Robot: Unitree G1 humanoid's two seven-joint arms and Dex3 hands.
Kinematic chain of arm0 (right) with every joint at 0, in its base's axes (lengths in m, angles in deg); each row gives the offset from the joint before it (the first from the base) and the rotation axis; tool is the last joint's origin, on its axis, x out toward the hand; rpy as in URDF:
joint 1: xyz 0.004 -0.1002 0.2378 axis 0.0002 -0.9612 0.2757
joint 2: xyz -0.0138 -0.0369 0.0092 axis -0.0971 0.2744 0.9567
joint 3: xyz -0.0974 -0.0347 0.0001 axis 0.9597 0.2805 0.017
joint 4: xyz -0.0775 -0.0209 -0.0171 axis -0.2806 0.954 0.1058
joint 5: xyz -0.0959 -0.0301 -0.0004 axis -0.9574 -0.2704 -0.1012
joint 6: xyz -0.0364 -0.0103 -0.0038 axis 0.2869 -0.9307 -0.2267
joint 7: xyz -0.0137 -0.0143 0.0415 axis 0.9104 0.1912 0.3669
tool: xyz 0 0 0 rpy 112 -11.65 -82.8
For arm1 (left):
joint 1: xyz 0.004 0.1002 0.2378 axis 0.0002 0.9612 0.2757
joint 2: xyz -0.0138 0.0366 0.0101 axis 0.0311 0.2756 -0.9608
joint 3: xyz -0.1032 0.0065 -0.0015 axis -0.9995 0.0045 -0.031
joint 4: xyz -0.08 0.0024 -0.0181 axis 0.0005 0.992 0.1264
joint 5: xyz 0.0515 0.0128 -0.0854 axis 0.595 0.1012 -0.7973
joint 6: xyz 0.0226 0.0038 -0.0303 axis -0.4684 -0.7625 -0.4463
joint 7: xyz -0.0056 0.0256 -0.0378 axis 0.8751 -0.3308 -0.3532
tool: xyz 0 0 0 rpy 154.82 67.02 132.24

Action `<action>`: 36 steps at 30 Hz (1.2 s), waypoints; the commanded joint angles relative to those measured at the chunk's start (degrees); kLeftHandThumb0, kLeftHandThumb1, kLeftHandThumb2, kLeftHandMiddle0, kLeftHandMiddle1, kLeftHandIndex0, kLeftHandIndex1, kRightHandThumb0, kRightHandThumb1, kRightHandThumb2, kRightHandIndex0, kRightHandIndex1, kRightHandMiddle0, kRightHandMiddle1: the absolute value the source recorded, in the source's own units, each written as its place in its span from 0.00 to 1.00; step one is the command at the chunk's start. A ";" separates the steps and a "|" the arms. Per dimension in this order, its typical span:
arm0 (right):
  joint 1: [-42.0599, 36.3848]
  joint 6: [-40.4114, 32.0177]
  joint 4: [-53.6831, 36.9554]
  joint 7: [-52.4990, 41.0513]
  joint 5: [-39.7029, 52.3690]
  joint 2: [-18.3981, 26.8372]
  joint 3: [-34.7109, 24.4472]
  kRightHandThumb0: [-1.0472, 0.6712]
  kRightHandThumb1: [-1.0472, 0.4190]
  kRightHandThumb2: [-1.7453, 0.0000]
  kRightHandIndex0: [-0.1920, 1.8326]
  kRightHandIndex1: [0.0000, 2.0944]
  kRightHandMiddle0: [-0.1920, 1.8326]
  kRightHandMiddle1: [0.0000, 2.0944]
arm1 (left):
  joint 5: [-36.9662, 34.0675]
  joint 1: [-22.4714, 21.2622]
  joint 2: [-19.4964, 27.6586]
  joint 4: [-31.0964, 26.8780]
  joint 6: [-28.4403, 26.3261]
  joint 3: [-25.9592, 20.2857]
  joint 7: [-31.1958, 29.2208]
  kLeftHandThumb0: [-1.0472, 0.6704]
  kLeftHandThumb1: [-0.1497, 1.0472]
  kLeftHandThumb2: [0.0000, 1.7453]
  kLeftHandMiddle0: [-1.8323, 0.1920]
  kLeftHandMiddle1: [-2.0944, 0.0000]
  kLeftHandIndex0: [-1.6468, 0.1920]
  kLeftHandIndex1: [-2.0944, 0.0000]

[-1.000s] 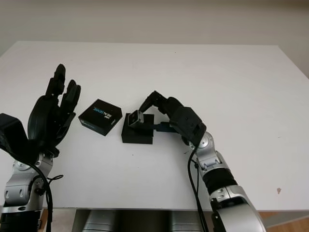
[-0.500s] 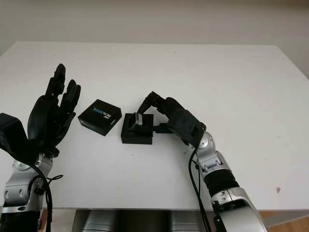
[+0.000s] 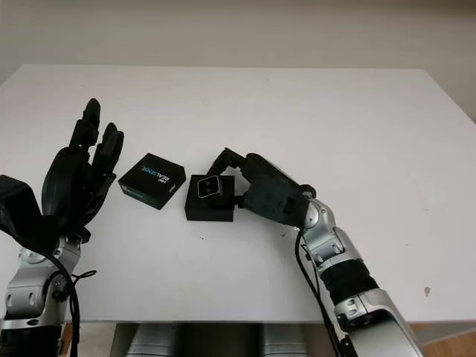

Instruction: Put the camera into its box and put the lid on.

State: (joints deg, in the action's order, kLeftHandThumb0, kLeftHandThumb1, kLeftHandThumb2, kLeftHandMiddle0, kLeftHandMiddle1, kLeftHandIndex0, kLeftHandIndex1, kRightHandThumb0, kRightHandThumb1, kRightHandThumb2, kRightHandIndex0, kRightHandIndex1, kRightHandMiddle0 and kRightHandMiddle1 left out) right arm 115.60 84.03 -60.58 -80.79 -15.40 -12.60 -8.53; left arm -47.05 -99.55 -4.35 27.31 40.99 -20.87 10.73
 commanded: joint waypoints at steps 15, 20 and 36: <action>-4.74 -2.71 -14.04 1.02 -2.29 2.29 0.02 0.24 0.05 0.97 0.05 0.02 0.19 0.10 | -0.37 0.23 0.25 -1.04 -0.69 -0.29 -0.28 0.22 1.00 0.14 0.95 0.97 0.96 0.97; -5.37 -2.21 -17.33 5.21 -4.72 2.65 -0.47 0.25 0.06 0.97 0.04 0.02 0.13 0.06 | -0.26 0.24 0.33 -1.07 -0.72 -0.30 -0.33 0.21 1.00 0.13 0.96 0.97 0.97 0.97; -6.84 -5.87 -22.78 13.53 -15.16 3.31 -0.50 0.22 0.10 0.98 0.16 0.07 0.26 0.09 | 0.11 0.03 0.37 -0.90 -0.72 -0.09 -0.16 0.21 1.00 0.13 0.95 0.97 0.96 0.97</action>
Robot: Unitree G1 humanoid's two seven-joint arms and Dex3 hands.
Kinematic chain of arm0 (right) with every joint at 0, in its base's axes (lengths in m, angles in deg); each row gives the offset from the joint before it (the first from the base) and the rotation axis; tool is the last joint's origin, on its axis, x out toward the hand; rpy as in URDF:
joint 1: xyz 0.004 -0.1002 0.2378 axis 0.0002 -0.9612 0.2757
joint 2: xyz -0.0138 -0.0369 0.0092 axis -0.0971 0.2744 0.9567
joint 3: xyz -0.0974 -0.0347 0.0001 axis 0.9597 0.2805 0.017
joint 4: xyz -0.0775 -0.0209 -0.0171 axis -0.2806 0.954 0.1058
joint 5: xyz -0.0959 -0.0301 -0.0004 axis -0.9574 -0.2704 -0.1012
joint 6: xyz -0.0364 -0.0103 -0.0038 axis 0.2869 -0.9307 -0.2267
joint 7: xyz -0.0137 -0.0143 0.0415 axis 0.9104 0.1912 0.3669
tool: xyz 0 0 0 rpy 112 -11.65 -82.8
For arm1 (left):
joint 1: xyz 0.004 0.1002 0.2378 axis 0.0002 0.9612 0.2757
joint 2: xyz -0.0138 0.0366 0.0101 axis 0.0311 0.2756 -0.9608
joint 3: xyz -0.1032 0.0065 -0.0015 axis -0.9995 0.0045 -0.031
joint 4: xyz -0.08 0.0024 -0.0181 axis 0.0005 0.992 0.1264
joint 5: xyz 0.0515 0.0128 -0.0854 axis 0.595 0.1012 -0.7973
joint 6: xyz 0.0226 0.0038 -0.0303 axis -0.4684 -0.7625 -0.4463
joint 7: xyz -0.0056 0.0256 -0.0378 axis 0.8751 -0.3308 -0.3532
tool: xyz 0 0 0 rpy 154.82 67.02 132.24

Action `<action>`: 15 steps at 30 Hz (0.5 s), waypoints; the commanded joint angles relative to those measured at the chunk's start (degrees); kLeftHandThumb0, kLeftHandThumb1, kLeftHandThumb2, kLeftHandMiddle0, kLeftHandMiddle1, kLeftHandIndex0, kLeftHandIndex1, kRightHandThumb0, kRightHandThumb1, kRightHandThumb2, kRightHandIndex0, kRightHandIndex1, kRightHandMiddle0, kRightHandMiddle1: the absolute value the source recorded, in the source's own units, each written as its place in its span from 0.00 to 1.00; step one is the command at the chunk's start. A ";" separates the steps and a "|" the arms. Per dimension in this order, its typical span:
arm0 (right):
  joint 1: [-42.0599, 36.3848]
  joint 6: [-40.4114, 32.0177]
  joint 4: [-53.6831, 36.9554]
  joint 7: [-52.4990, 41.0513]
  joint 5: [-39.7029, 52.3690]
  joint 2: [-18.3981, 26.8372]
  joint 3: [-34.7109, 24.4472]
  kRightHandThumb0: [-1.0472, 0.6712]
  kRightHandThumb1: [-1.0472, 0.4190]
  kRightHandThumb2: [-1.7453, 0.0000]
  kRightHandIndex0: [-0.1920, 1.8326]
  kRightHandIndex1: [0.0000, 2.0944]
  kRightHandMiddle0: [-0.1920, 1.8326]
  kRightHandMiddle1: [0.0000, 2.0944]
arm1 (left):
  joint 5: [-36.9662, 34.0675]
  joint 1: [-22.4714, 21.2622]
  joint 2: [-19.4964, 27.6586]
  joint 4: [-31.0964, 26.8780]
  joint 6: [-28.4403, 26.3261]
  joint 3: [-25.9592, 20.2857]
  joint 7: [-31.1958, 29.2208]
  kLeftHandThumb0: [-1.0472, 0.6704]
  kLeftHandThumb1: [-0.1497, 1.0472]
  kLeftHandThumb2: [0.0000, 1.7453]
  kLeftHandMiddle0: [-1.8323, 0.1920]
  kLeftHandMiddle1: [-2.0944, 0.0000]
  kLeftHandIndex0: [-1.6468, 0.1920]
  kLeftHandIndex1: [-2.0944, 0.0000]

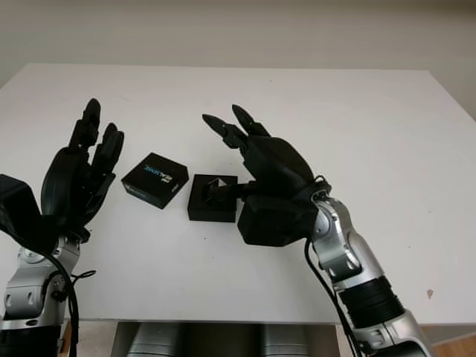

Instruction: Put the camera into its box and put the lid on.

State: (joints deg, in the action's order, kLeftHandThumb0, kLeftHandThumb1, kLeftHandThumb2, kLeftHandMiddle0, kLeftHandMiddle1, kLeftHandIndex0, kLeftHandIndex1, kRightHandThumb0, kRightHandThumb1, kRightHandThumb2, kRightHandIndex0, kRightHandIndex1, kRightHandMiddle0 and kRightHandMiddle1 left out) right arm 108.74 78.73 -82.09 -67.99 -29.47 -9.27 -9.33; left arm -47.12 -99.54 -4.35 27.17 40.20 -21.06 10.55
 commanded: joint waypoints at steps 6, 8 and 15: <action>0.54 -2.18 -1.98 0.42 -5.28 -0.01 1.91 0.18 0.10 0.97 0.21 0.07 0.33 0.10 | 0.23 -0.08 0.47 -1.10 -0.41 0.19 0.13 0.21 1.00 0.14 0.96 0.98 0.97 0.98; 0.62 -2.84 -2.66 -1.18 -5.69 0.43 2.25 0.17 0.10 0.97 0.21 0.07 0.33 0.10 | 0.26 -0.10 0.55 -1.12 -0.34 0.20 0.02 0.21 1.00 0.14 0.96 0.98 0.97 0.98; 1.09 -4.49 -5.17 -5.74 -7.90 2.09 2.59 0.14 0.09 0.97 0.21 0.06 0.31 0.09 | 0.37 -0.48 -0.05 -1.08 -0.31 0.69 0.21 0.21 1.00 0.15 0.96 0.98 0.97 0.98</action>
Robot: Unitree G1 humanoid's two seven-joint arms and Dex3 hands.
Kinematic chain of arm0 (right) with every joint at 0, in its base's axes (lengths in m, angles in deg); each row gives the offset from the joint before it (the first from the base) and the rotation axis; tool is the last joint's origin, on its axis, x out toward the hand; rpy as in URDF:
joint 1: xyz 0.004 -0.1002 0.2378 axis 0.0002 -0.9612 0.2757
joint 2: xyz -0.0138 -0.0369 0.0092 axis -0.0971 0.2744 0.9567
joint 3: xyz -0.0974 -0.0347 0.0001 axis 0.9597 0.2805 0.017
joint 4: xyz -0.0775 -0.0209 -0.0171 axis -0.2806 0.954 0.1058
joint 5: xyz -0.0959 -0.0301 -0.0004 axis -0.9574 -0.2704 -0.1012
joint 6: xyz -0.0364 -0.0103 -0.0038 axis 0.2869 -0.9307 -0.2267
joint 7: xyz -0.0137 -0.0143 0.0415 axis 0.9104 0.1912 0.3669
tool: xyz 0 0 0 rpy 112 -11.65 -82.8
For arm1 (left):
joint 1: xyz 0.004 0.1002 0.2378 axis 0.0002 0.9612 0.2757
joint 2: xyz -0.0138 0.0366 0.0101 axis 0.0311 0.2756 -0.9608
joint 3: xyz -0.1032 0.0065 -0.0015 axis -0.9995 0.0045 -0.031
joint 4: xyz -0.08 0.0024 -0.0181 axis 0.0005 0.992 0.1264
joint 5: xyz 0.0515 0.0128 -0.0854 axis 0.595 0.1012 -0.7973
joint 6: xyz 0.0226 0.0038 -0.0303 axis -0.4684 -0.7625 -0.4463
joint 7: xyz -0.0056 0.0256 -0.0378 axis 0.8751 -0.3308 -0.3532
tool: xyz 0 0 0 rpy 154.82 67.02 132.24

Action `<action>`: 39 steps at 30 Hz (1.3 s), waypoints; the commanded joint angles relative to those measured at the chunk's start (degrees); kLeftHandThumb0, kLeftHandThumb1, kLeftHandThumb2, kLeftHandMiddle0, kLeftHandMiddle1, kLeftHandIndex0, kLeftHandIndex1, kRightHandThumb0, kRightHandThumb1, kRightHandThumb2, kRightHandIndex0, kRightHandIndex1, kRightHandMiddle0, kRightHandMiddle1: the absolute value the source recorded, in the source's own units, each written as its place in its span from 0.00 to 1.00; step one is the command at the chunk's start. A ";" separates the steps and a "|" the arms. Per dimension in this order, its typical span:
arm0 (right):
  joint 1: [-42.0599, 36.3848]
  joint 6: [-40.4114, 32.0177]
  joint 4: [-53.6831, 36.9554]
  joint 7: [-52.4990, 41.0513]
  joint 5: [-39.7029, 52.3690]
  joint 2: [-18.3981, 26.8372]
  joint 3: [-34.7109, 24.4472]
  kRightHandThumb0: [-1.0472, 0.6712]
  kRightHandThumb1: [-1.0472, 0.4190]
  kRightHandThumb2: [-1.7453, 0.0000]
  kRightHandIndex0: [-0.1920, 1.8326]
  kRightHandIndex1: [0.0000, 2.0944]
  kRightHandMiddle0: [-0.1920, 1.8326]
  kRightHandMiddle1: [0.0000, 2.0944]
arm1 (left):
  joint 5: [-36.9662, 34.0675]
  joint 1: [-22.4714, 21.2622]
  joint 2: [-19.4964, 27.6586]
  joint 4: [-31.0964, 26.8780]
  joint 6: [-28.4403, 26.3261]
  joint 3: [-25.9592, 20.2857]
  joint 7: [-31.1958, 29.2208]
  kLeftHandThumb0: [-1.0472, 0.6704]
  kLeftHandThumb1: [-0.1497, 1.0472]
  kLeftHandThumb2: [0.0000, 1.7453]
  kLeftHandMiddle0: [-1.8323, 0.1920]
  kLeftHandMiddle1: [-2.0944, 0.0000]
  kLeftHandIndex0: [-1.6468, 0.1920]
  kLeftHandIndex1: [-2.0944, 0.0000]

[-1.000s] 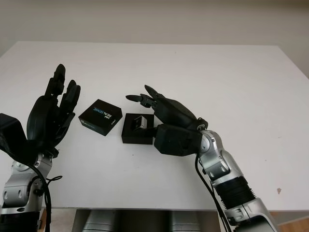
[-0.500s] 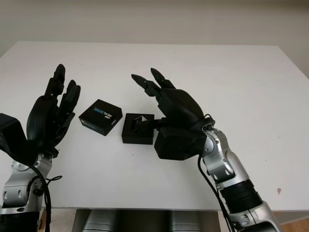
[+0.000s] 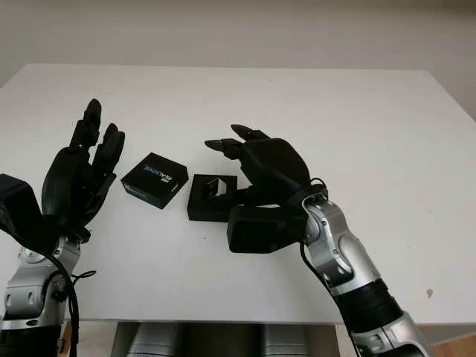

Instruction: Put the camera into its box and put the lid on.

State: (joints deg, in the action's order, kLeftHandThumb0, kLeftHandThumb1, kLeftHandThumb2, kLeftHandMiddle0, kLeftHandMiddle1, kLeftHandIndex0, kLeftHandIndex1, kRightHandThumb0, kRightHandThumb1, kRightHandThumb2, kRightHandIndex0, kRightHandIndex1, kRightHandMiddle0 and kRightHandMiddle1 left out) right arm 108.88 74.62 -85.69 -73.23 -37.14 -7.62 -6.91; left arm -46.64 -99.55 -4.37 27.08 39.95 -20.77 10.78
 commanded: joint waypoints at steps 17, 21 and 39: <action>0.25 -1.32 -0.25 2.92 -2.36 -1.98 2.13 0.14 0.09 0.97 0.25 0.04 0.32 0.23 | -0.32 -0.60 -1.08 -0.36 0.30 1.09 0.48 0.21 1.00 0.15 0.97 0.97 0.98 0.97; 0.36 -0.47 1.91 6.02 -2.38 -2.64 2.37 0.14 0.09 0.97 0.27 0.04 0.26 0.38 | -0.25 -0.41 -1.29 -0.51 0.30 1.05 0.67 0.21 1.00 0.14 0.96 0.97 0.97 0.97; 1.19 0.03 7.31 9.21 -0.47 -4.14 2.70 0.19 0.06 0.97 0.27 0.03 0.23 0.45 | -0.14 -0.45 -1.24 -0.37 0.38 0.82 0.87 0.21 1.00 0.13 0.95 0.97 0.97 0.97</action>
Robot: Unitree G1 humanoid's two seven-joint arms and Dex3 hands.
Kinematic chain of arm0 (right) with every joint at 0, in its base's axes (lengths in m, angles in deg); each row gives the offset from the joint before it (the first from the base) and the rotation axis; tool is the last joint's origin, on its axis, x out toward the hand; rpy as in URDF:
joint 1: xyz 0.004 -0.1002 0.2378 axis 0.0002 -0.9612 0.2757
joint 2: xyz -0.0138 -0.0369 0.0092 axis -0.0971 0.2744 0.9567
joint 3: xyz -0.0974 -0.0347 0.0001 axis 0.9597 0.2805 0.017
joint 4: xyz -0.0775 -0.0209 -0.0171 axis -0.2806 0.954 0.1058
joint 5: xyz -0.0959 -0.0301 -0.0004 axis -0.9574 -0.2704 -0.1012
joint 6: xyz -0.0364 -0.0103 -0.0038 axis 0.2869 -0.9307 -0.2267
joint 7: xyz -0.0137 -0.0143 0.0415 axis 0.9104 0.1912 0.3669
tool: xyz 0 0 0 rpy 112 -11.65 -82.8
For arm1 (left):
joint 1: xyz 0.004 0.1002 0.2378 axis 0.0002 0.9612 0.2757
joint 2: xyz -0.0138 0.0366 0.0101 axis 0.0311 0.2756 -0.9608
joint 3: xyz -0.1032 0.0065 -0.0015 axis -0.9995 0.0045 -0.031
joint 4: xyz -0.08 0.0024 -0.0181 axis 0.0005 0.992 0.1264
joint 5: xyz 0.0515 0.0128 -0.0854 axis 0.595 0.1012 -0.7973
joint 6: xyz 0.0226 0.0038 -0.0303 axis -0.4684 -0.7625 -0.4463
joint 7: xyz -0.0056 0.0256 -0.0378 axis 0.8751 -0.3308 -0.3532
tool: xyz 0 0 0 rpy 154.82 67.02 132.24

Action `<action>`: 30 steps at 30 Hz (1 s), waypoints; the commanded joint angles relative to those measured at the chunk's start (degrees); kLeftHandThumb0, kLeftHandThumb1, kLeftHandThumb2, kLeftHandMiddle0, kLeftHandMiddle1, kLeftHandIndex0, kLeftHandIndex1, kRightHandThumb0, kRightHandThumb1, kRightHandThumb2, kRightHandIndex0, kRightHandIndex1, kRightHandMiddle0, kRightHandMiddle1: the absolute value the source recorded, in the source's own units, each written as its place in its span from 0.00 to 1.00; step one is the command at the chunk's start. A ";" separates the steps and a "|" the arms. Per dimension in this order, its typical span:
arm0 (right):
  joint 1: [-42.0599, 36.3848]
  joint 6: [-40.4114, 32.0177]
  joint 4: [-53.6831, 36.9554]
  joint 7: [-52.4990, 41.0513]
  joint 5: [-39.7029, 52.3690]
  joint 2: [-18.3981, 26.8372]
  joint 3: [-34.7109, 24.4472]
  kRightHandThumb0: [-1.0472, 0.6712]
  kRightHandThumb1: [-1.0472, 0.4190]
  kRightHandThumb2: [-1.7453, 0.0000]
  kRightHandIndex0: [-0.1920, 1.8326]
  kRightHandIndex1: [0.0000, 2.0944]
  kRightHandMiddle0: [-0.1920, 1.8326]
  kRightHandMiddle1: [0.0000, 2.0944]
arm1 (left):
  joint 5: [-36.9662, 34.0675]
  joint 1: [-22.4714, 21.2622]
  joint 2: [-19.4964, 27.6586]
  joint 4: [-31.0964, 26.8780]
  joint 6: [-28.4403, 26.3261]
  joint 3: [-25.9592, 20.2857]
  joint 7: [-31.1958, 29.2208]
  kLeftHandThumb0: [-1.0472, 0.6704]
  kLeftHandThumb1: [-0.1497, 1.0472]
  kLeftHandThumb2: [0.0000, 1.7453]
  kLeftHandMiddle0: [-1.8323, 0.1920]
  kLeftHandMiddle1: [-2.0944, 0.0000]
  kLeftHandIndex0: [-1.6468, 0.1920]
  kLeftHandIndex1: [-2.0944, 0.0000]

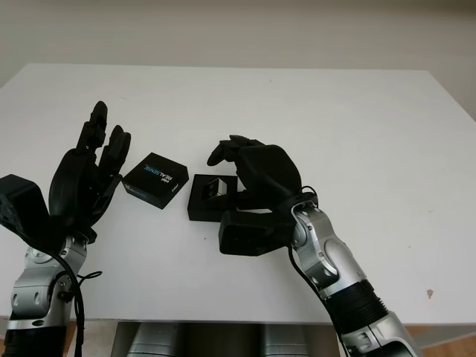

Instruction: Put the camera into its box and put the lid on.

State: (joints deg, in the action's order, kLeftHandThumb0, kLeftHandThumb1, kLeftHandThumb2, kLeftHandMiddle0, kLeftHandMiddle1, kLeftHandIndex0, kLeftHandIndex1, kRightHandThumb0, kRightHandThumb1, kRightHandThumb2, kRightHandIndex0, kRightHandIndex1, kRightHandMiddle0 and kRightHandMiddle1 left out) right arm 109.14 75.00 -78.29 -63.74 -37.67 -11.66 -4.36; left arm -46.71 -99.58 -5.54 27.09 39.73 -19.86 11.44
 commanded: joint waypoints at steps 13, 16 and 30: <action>0.90 -2.49 -1.39 -3.65 -0.70 0.34 0.84 0.20 0.06 0.97 0.26 0.02 0.24 0.40 | -0.20 -0.34 -0.07 -0.50 0.65 -0.23 0.24 0.21 1.00 0.13 0.95 0.97 0.97 0.97; 0.88 -2.79 -1.26 -3.85 -0.97 0.36 1.04 0.20 0.06 0.97 0.26 0.03 0.25 0.41 | -0.27 -0.31 -0.10 -0.53 0.74 -0.27 0.19 0.21 1.00 0.13 0.95 0.97 0.97 0.97; 1.04 -2.74 0.11 -2.40 -0.57 -0.01 1.38 0.31 0.05 0.97 0.33 0.05 0.29 0.65 | -0.41 -0.32 -0.27 -0.50 0.97 -0.44 0.46 0.22 1.00 0.12 0.95 0.97 0.97 0.97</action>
State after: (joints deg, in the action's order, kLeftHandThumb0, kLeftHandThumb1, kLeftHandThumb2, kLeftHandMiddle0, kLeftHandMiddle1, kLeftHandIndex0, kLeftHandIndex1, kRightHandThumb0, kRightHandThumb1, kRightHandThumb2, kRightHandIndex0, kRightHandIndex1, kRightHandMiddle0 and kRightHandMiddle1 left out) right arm 109.28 71.92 -78.33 -66.63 -38.19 -11.62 -3.00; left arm -46.86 -99.57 -5.57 27.09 40.09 -20.10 11.69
